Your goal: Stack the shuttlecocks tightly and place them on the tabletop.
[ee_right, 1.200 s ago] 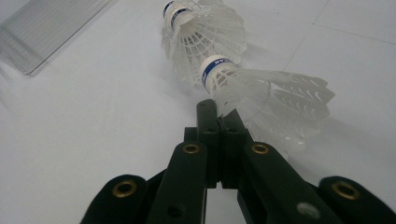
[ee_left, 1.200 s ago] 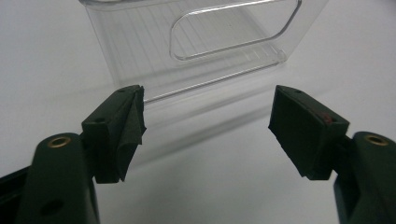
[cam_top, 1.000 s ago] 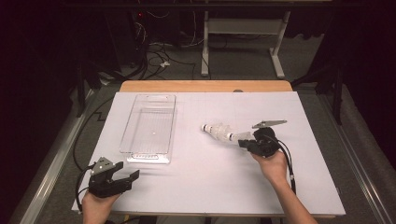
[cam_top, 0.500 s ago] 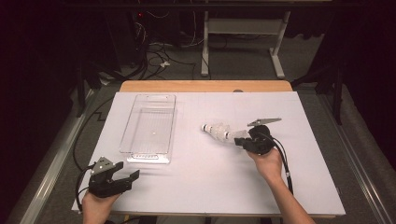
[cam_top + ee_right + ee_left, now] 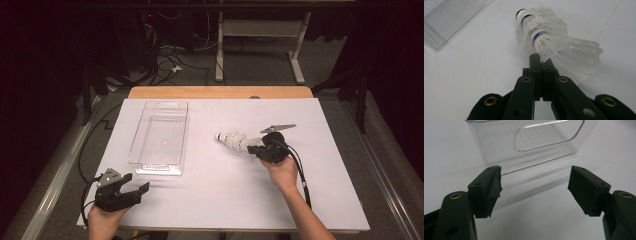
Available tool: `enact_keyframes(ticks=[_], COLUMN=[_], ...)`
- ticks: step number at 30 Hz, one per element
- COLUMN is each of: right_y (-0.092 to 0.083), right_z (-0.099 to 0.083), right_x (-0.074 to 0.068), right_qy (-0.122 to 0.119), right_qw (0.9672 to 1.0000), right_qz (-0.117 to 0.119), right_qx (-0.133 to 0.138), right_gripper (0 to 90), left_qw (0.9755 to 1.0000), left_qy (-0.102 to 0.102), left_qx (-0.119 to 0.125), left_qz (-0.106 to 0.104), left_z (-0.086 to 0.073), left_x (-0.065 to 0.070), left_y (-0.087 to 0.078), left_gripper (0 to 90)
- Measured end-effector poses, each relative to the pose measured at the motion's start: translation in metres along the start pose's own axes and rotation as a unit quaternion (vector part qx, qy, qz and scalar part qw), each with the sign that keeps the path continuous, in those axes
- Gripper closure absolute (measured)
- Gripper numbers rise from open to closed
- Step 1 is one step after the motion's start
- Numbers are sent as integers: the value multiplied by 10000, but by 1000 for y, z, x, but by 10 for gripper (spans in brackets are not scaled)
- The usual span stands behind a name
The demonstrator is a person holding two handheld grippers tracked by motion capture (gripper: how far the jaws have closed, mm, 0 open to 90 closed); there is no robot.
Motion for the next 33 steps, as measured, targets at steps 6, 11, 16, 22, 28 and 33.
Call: enact_keyframes(ticks=[6,11,16,22,28,33], right_y=[4,8,11,14,18,21], right_z=[3,5,6,6,8,12], right_x=[-3,-4,-4,-4,-4,-6], right_qy=[-5,-4,27,65,28,-31], right_qw=[10000,10000,10000,10000,10000,10000], right_qz=[12,22,28,40,16,-23], right_qx=[3,-8,4,-10,-24,-43], right_gripper=[900,900,900,900,900,900], left_qw=[10000,10000,10000,10000,10000,10000], left_qy=[-1,3,2,3,0,-2], left_qx=[1,-10,-9,-8,-9,-8], left_qz=[-3,-11,-10,-16,-20,-19], left_z=[0,0,0,0,0,0], left_x=[0,0,0,0,0,0], left_y=[0,0,0,0,0,0], left_gripper=[276,277,277,277,277,278])
Point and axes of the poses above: each handheld gripper's, and its own axes: y roughly forward along the jaws, z roughly out of its top, x roughly to its right, the point moved 7 cm from there along y, roughly forward along the jaws, and after that the axes turned 8 degrees about -z, right-handed, at the moved point
